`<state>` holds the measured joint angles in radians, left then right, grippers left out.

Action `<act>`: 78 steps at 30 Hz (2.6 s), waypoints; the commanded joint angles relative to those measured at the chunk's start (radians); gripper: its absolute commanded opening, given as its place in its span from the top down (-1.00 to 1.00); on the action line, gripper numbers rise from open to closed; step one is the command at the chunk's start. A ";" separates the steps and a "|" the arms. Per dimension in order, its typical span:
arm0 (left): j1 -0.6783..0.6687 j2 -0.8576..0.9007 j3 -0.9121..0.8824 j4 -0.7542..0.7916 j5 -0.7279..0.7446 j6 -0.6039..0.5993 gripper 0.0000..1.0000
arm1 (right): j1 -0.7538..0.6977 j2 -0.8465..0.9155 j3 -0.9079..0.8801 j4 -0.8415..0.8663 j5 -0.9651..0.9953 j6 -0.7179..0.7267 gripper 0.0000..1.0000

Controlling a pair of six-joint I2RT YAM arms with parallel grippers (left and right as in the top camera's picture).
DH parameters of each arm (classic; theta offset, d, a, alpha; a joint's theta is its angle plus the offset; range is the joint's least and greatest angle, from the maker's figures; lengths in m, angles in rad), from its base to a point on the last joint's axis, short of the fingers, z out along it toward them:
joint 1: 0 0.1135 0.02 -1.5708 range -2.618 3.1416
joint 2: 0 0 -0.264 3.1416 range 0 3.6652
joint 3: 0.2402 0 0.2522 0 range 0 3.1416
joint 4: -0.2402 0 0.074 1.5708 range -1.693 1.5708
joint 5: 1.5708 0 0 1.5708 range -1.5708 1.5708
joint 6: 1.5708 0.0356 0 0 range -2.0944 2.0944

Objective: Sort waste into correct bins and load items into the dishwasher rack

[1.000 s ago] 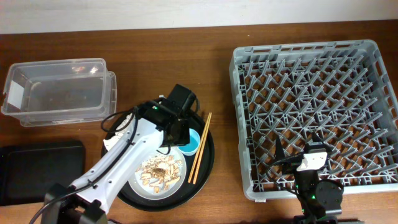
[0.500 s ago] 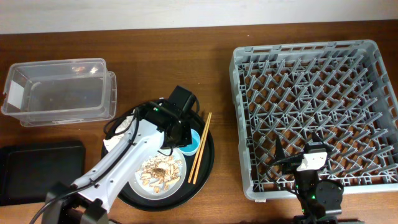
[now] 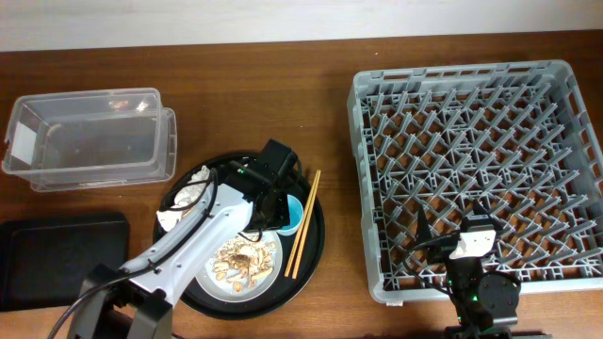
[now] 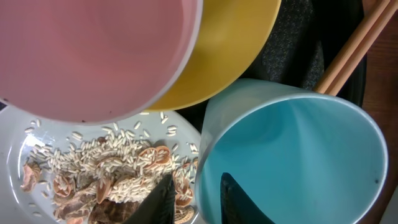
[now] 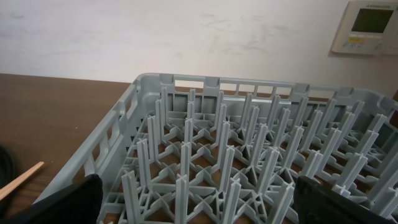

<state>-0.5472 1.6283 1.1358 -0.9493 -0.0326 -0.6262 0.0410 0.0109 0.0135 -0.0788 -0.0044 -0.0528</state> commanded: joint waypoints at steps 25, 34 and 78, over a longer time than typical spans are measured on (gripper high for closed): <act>0.068 -0.008 0.340 -0.294 -0.017 0.082 0.24 | 0.003 -0.007 -0.008 -0.002 0.006 0.001 -0.97; 0.409 -0.030 0.342 -0.298 -0.016 0.082 -0.06 | 0.003 -0.007 -0.008 -0.002 0.005 0.001 -0.97; 0.501 -0.024 -0.113 0.148 0.042 0.396 0.06 | 0.003 -0.007 -0.008 -0.002 0.005 0.001 -0.97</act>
<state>-0.0429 1.6211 1.0565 -0.8310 -0.0254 -0.2787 0.0410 0.0109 0.0139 -0.0788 -0.0044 -0.0532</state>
